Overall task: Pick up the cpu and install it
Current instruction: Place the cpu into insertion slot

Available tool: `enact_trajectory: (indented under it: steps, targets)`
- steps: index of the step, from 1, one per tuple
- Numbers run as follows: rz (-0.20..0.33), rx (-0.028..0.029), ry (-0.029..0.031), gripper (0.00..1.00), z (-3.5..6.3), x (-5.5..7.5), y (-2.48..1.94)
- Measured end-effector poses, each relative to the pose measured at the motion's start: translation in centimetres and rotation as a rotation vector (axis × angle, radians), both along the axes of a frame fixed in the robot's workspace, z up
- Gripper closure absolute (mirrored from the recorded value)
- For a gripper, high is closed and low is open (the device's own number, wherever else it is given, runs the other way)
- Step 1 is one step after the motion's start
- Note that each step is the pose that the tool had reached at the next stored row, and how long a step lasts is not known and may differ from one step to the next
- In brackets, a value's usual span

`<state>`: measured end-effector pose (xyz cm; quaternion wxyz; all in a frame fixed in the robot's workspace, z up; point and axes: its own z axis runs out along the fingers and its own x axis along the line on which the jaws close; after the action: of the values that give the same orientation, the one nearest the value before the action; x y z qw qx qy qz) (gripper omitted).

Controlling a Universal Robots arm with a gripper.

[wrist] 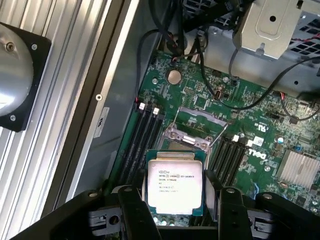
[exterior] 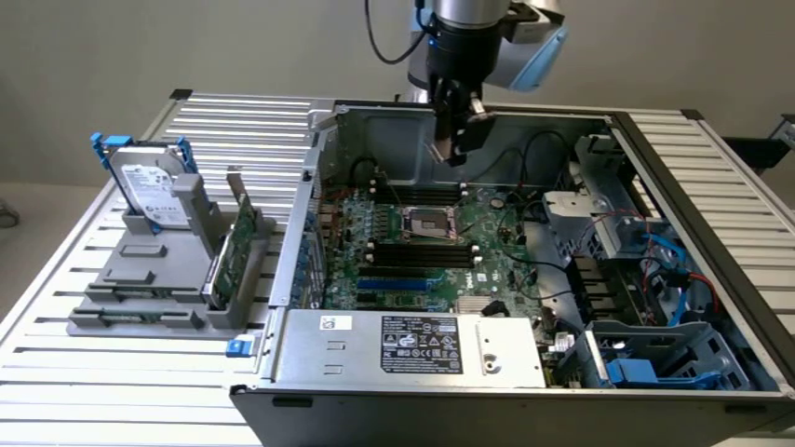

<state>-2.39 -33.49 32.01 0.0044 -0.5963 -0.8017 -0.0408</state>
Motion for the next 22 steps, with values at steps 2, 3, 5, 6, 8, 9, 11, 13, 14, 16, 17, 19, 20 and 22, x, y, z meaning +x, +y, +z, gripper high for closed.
enact_trajectory:
  steps: [2,3,5,6,8,9,11,13,14,16,17,19,20,22]
  targets:
    - [-0.036,0.0001,0.0,0.45,-0.09,0.0,0.0]
    - [-0.055,0.0001,0.0,0.45,-0.14,0.0,0.0]
    - [-0.092,0.0002,-0.0001,0.45,-0.25,0.0,0.0]
    - [-0.109,0.0001,0.0,0.45,-0.3,0.0,0.0]
    - [-0.145,0.0001,0.0,0.45,-0.41,0.0,0.0]
    - [-0.165,0.0,0.0,0.45,-0.46,0.0,0.0]
    - [-0.201,0.0001,0.0,0.45,-0.59,0.0,0.0]
    - [-0.235,0.0001,0.0,0.45,-0.73,0.0,0.0]
    - [-0.248,0.0002,-0.0001,0.45,-0.83,0.0,0.01]
    - [-0.27,-0.001,-0.0001,0.45,-1.08,-0.1,0.05]
    - [-0.278,-0.0019,-0.0002,0.45,-1.24,-0.2,0.11]
    - [-0.289,-0.0057,-0.0007,0.45,-1.59,-0.5,0.28]
    - [-0.294,-0.0082,-0.0011,0.45,-1.77,-0.6,0.37]
    - [-0.304,-0.0138,-0.002,0.45,-2.14,-0.9,0.57]
